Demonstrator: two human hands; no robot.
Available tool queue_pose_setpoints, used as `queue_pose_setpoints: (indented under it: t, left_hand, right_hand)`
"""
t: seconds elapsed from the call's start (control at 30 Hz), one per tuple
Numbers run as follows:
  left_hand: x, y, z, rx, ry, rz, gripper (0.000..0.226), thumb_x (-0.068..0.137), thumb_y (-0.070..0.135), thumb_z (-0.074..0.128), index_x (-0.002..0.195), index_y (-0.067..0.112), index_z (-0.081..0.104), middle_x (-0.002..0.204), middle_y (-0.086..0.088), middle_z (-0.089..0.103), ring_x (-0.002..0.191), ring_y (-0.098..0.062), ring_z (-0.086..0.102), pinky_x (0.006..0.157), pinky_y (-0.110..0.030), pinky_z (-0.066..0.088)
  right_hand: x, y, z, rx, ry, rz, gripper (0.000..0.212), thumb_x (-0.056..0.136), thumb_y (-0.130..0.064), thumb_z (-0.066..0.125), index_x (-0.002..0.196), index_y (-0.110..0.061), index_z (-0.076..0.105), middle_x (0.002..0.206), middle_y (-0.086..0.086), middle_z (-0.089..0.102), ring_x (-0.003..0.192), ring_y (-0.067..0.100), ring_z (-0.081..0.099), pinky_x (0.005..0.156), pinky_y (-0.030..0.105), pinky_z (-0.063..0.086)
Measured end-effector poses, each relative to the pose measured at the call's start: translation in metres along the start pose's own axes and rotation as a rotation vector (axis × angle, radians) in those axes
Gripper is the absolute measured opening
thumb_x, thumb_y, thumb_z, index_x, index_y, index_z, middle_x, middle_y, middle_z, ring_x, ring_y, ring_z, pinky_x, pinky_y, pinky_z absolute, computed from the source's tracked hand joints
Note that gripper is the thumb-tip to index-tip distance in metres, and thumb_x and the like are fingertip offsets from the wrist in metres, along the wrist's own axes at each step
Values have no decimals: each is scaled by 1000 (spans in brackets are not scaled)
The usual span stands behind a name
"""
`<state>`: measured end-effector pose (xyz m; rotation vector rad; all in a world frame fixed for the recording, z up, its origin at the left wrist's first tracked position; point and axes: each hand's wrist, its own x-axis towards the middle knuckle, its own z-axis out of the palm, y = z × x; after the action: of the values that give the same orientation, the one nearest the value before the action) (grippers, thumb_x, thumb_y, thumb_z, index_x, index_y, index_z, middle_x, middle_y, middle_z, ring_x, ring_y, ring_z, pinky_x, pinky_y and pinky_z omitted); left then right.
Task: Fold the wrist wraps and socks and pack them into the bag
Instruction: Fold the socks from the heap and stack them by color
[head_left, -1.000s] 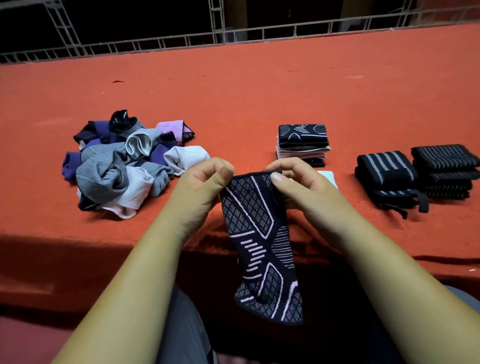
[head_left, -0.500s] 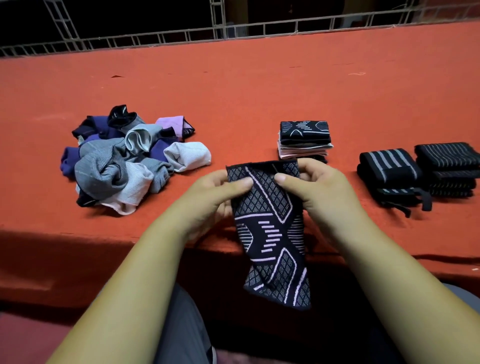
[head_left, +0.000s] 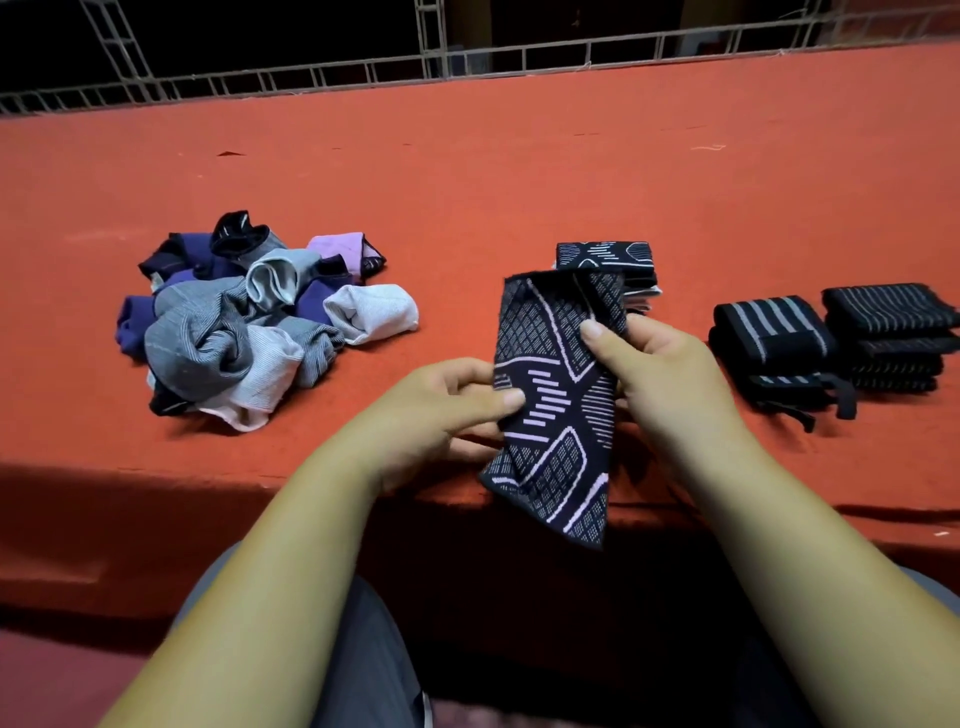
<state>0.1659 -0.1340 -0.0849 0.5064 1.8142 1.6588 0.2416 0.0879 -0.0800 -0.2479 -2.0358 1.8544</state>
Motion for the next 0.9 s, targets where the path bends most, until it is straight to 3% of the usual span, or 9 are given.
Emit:
queue_pose_setpoints:
  t: [0.1, 0.2, 0.27, 0.4, 0.53, 0.63, 0.73, 0.8, 0.9]
  left_hand:
    - [0, -3, -1, 24, -35, -10, 39, 94, 6, 75, 132, 9, 65, 124, -9, 76, 104, -23, 72, 95, -42, 56]
    - [3, -7, -4, -15, -27, -6, 43, 92, -7, 73, 133, 2, 65, 128, -24, 72, 116, -38, 69, 112, -53, 47]
    - [5, -9, -7, -5, -8, 1, 46, 90, -8, 73, 134, 3, 65, 132, -31, 67, 115, -39, 67, 113, -56, 47]
    - [0, -2, -5, 30, -91, 45, 45, 95, -10, 64, 136, 7, 65, 138, -26, 65, 117, -28, 68, 99, -39, 57]
    - [-2, 2, 8, -131, -92, 116, 40, 99, 8, 67, 139, 2, 62, 141, -17, 67, 125, -26, 65, 108, -39, 52]
    - [4, 8, 20, -241, 44, 186, 44, 97, 26, 70, 136, 6, 66, 136, -18, 70, 116, -27, 67, 97, -38, 53]
    - [6, 15, 30, -309, 131, 246, 25, 95, 28, 75, 114, 11, 75, 110, -17, 76, 84, -19, 73, 69, -28, 60]
    - [5, 18, 32, -325, 159, 279, 20, 95, 25, 73, 108, 10, 76, 100, -17, 77, 74, -19, 73, 61, -29, 61]
    - [5, 17, 27, -322, 205, 271, 26, 101, 20, 69, 117, -1, 73, 108, -26, 76, 84, -29, 73, 78, -38, 62]
  right_hand:
    - [-1, -3, -2, 97, 63, 21, 19, 102, -40, 70, 109, -26, 79, 103, 3, 83, 101, 34, 79, 93, 65, 60]
    - [1, -5, -5, 163, 141, 11, 19, 104, -35, 67, 112, -22, 78, 106, 6, 82, 105, 37, 77, 95, 63, 60]
    - [3, -6, -8, 222, 190, 7, 21, 106, -35, 65, 115, -21, 77, 110, 8, 81, 106, 36, 77, 96, 59, 60]
    - [4, -6, -13, 278, 200, 10, 20, 108, -33, 61, 116, -20, 75, 114, 11, 80, 94, 26, 75, 86, 50, 59]
    - [0, -10, -13, 320, 97, 33, 21, 107, -35, 62, 121, -23, 74, 119, 10, 79, 102, 30, 74, 91, 53, 58]
    - [-4, -14, -9, 393, 25, 68, 25, 107, -29, 63, 126, -17, 73, 121, 15, 78, 108, 36, 73, 98, 57, 57]
    - [-9, -17, -3, 464, -51, 81, 27, 107, -23, 62, 130, -12, 72, 123, 19, 76, 117, 41, 72, 104, 57, 56]
    - [-11, -20, -2, 481, -111, 87, 27, 107, -21, 62, 129, -9, 72, 121, 19, 77, 113, 39, 74, 98, 51, 61]
    - [-9, -20, -9, 302, -252, 130, 19, 104, -25, 65, 114, -13, 75, 99, 10, 80, 74, 21, 74, 58, 29, 59]
